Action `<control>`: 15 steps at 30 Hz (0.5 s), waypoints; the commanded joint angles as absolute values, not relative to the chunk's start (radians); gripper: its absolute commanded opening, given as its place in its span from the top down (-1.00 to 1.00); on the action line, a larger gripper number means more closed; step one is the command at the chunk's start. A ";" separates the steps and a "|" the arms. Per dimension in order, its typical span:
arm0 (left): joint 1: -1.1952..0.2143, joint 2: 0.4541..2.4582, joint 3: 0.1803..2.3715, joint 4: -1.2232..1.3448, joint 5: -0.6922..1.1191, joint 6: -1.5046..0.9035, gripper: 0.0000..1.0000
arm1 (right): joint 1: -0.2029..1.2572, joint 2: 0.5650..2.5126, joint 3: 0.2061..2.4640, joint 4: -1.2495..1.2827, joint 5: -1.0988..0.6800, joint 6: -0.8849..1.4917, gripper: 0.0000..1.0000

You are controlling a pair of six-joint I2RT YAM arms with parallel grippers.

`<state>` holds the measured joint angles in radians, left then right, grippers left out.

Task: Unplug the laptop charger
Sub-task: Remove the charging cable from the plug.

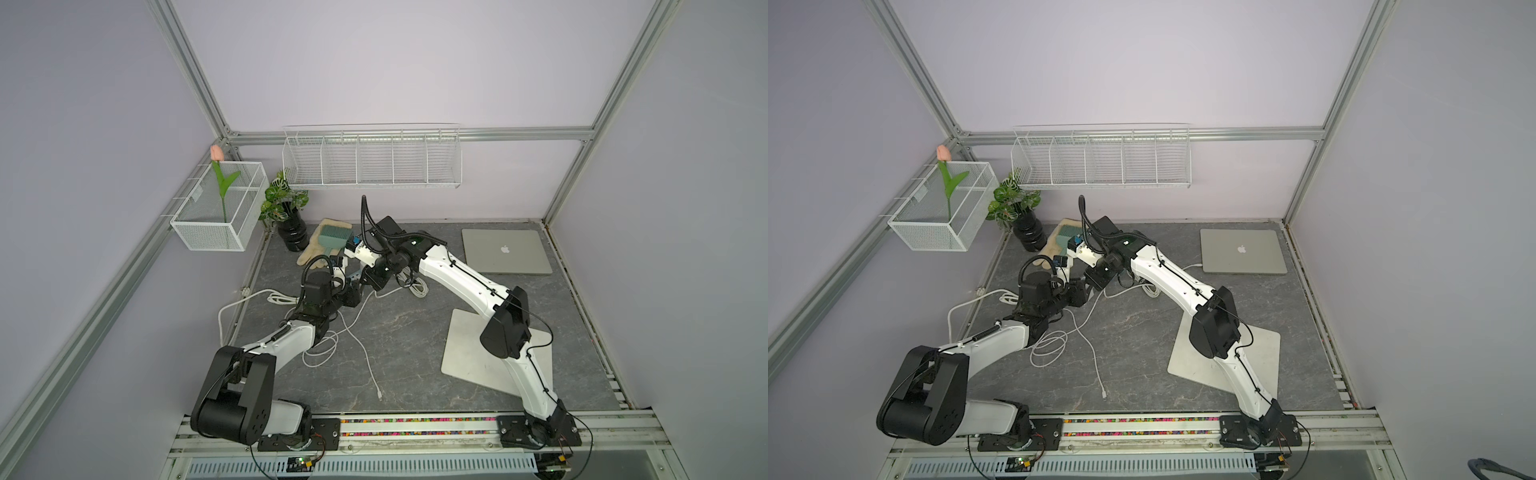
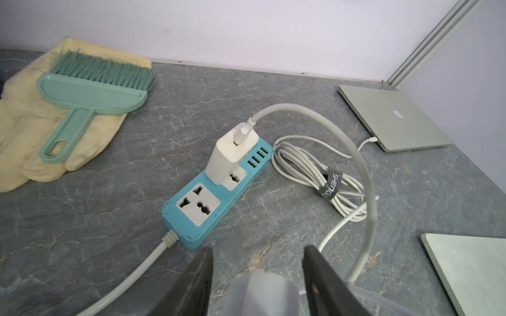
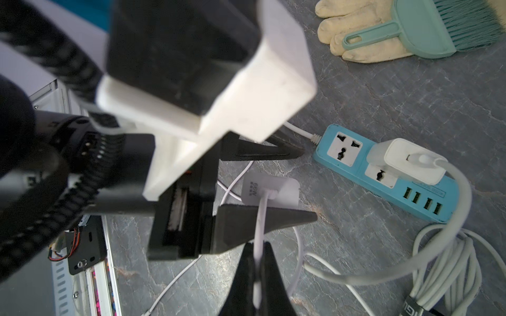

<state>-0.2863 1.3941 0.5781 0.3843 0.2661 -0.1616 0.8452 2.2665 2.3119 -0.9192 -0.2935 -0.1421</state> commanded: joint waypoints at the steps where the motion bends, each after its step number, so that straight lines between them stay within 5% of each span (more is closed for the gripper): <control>1: -0.291 1.405 0.601 0.394 0.305 -0.137 -0.13 | 0.852 2.194 2.303 -0.905 -0.314 -0.124 0.87; 9: -0.291 1.400 0.606 0.361 0.311 -0.121 -0.13 | 0.851 2.157 2.283 -0.885 -0.298 -0.102 0.87; 15: -0.291 1.399 0.603 0.374 0.337 -0.114 0.50 | 0.851 2.149 2.258 -0.862 -0.281 -0.099 0.87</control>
<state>-0.3023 1.3979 0.5919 0.3874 0.3332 -0.1215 0.8509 2.1975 2.2700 -0.8871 -0.2810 -0.1043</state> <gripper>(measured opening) 0.305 0.070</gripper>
